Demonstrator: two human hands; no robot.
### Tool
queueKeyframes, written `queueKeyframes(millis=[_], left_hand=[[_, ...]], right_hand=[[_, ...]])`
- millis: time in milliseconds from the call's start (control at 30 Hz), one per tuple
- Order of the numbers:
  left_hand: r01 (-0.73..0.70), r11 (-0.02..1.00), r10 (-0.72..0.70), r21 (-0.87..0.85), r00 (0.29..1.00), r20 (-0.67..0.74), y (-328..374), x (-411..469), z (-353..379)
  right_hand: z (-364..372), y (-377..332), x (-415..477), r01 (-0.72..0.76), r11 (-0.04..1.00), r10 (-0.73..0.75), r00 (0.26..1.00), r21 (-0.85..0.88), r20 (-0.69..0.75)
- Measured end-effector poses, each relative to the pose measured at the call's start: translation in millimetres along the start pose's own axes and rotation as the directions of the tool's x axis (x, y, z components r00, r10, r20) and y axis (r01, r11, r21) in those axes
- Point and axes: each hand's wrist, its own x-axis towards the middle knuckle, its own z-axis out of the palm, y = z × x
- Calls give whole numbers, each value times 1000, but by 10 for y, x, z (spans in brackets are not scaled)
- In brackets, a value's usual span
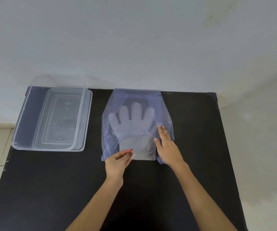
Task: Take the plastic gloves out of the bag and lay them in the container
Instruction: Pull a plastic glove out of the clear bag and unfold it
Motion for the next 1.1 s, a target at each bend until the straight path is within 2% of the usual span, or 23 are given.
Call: queueKeyframes(millis=[467, 600, 667, 733, 800, 867, 933, 1000, 1100], left_hand=[[15, 999, -14, 48, 1000, -18, -208, -366, -279], [-7, 1000, 8, 22, 1000, -23, -183, -499, -316], [-15, 1000, 16, 5, 999, -29, -176, -564, -338], [-22, 1000, 21, -10, 999, -36, -183, -619, -355], [-21, 999, 19, -31, 999, -50, -189, -668, -362], [-17, 998, 13, -55, 998, -58, -202, -730, -354], [-19, 997, 15, -71, 998, -55, -224, -796, -337], [-33, 997, 29, -77, 999, -45, -256, -858, -337], [-44, 997, 43, -57, 999, -29, -296, -938, -375]], right_hand=[[-53, -105, 116, -109, 991, 105, 994, 80, 43], [-168, -136, 71, -116, 981, 107, 992, 157, 67], [-245, -179, -21, -112, 965, 109, 994, 238, 28], [-269, -217, -202, -110, 941, 152, 982, 319, -110], [-221, -234, -446, -177, 885, 267, 950, 430, -160], [-106, -226, -705, -341, 774, 391, 920, 533, 22], [51, -210, -921, -475, 677, 434, 875, 563, 216], [208, -187, -1048, -536, 584, 446, 839, 610, 311], [369, -192, -1141, -531, 300, 410, 822, 793, 395]])
